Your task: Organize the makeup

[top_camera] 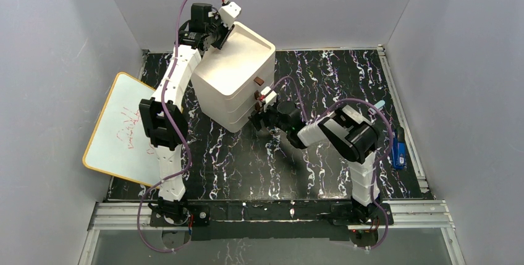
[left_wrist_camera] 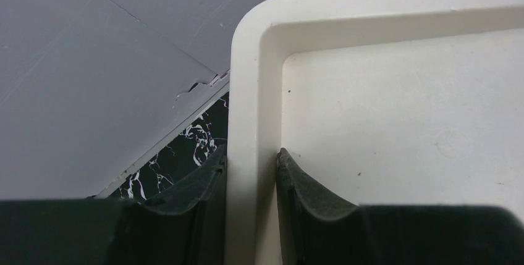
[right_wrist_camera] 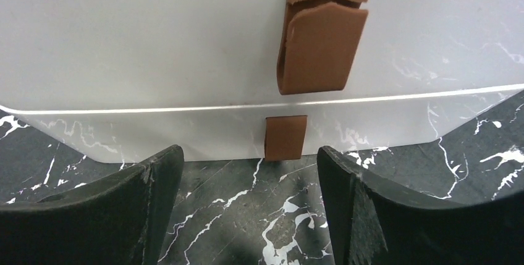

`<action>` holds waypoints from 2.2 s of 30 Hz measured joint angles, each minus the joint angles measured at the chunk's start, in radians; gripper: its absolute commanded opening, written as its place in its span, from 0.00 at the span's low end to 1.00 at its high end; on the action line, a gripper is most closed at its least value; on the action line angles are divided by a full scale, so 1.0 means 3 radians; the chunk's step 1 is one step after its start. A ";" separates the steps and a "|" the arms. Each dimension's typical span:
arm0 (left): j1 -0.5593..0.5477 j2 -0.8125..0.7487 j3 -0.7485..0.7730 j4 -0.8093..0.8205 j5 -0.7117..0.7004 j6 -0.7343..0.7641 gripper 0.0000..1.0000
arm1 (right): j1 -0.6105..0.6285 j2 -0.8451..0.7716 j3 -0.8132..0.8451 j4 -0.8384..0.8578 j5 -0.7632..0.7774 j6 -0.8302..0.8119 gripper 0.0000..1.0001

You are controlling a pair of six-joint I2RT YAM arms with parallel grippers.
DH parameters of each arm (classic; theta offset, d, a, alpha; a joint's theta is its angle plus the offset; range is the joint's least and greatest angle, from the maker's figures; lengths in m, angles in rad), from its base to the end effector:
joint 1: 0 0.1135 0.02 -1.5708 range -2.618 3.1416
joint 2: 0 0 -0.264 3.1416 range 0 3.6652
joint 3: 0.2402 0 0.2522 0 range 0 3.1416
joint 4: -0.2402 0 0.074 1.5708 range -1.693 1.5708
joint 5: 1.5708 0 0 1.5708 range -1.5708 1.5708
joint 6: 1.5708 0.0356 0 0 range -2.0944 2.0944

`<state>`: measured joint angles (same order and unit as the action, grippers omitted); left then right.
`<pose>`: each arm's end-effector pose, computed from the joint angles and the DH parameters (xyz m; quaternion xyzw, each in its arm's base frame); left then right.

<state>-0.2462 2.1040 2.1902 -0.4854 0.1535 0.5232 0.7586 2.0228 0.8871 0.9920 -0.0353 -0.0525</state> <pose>0.4775 -0.1256 0.3793 0.3511 0.7542 0.0128 0.5548 0.2905 0.2770 0.1384 -0.3088 0.6901 0.2388 0.6094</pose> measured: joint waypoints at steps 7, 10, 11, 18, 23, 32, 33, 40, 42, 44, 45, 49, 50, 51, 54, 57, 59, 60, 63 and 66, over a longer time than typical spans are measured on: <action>0.0000 0.0000 0.0000 0.0000 0.0000 0.0000 0.00 | -0.0010 0.0170 0.0112 0.0019 -0.0038 -0.0022 0.65; 0.0000 0.0000 0.0000 0.0000 0.0000 0.0001 0.00 | -0.0022 0.0206 0.0134 0.0010 -0.0057 -0.0036 0.62; 0.0000 0.0000 0.0000 0.0000 0.0000 0.0000 0.00 | -0.0027 0.0210 0.0135 0.0005 -0.0057 -0.0041 0.61; 0.0000 0.0000 0.0000 0.0000 -0.0001 0.0001 0.00 | -0.0060 0.0214 0.0151 -0.0005 -0.0033 -0.0132 0.55; 0.0000 0.0000 0.0000 0.0000 0.0000 0.0001 0.00 | -0.0061 0.0217 0.0153 0.0018 0.0142 -0.0209 0.46; 0.0000 0.0000 0.0000 0.0000 -0.0001 0.0001 0.00 | -0.0081 0.0298 0.0198 0.0048 0.0278 -0.0296 0.12; 0.0000 0.0000 0.0000 0.0000 -0.0001 0.0001 0.00 | -0.0080 0.0313 0.0209 0.0046 0.0278 -0.0301 0.10; 0.0000 0.0000 -0.0001 0.0001 -0.0001 0.0001 0.00 | -0.0078 0.0324 0.0223 0.0042 0.0285 -0.0328 0.01; 0.0000 0.0000 -0.0001 0.0001 -0.0003 0.0003 0.00 | -0.0078 0.0324 0.0221 0.0042 0.0289 -0.0338 0.01; -0.0001 0.0000 -0.0001 0.0001 -0.0003 0.0003 0.00 | -0.0078 0.0324 0.0219 0.0046 0.0296 -0.0341 0.01; 0.0000 0.0000 -0.0001 0.0001 -0.0004 0.0001 0.00 | -0.0078 0.0324 0.0215 0.0053 0.0300 -0.0341 0.01; -0.0001 0.0000 -0.0001 0.0001 -0.0004 0.0001 0.00 | -0.0078 0.0278 0.0106 0.0169 0.0362 -0.0337 0.01; -0.0004 0.0000 -0.0001 0.0001 -0.0004 0.0001 0.00 | -0.0078 0.0240 0.0057 0.0196 0.0385 -0.0338 0.01; -0.0008 0.0000 -0.0001 0.0001 -0.0006 0.0000 0.00 | -0.0078 0.0179 -0.0009 0.0220 0.0408 -0.0336 0.01; -0.0029 0.0000 -0.0001 0.0008 -0.0019 -0.0006 0.00 | -0.0078 -0.0047 -0.0231 0.0272 0.0484 -0.0328 0.01; -0.0046 0.0001 -0.0003 0.0015 -0.0037 -0.0010 0.00 | -0.0080 -0.0286 -0.0455 0.0270 0.0589 -0.0332 0.01; -0.0048 0.0001 -0.0003 0.0017 -0.0041 -0.0010 0.00 | -0.0083 -0.0423 -0.0596 0.0238 0.0649 -0.0334 0.01; -0.0050 0.0001 -0.0003 0.0018 -0.0041 -0.0011 0.00 | -0.0083 -0.0495 -0.0661 0.0209 0.0675 -0.0334 0.01; -0.0051 0.0001 -0.0003 0.0019 -0.0042 -0.0011 0.00 | -0.0083 -0.0712 -0.0862 0.0114 0.0771 -0.0336 0.01; -0.0057 0.0001 -0.0003 0.0019 -0.0043 -0.0014 0.00 | -0.0081 -0.0960 -0.1059 -0.0014 0.0871 -0.0327 0.01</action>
<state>-0.2634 2.1044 2.1895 -0.4797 0.1406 0.5190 0.7341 1.7348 0.5694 0.9878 0.2260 -0.1505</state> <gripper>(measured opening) 0.261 0.042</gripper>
